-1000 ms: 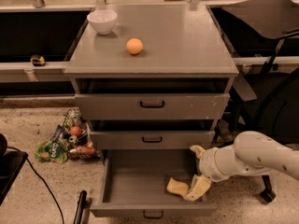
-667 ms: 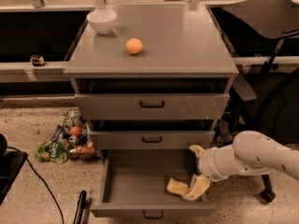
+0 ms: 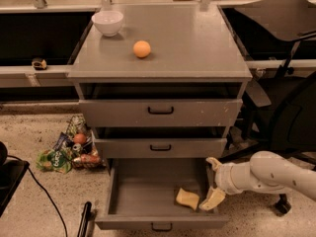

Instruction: Pick sponge from bottom drawer and place on counter

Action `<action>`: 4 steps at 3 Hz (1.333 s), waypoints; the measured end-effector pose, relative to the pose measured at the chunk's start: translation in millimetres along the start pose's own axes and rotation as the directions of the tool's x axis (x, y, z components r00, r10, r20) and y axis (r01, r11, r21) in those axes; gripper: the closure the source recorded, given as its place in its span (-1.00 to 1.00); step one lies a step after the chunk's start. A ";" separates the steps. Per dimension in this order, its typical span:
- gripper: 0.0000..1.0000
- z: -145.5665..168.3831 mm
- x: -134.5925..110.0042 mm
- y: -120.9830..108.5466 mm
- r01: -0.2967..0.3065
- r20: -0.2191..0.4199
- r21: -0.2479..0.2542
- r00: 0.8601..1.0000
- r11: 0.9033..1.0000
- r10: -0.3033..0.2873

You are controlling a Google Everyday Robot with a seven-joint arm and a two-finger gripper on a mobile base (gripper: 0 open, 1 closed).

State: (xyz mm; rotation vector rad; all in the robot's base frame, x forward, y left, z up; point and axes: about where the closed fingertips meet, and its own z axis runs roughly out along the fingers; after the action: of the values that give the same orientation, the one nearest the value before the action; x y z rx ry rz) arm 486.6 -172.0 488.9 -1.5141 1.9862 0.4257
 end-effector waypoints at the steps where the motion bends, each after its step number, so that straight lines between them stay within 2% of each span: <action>1: -1.00 38.0 42.9 -22.0 0.023 -0.004 0.007 1.000 1.000 -0.023; 2: -1.00 79.5 78.6 -40.8 0.011 -0.025 -0.012 1.000 1.000 -0.011; 3: -1.00 131.6 105.4 -49.8 -0.016 -0.048 -0.032 0.999 0.999 0.014; 4: -1.00 131.7 105.4 -49.7 -0.016 -0.048 -0.032 0.999 0.999 0.014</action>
Offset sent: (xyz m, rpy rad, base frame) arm 0.0768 -0.0384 -0.1711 -0.0466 0.0459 0.0089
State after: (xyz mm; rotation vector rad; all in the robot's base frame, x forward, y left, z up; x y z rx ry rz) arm 550.7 -190.1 326.1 -1.5437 2.0380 0.4338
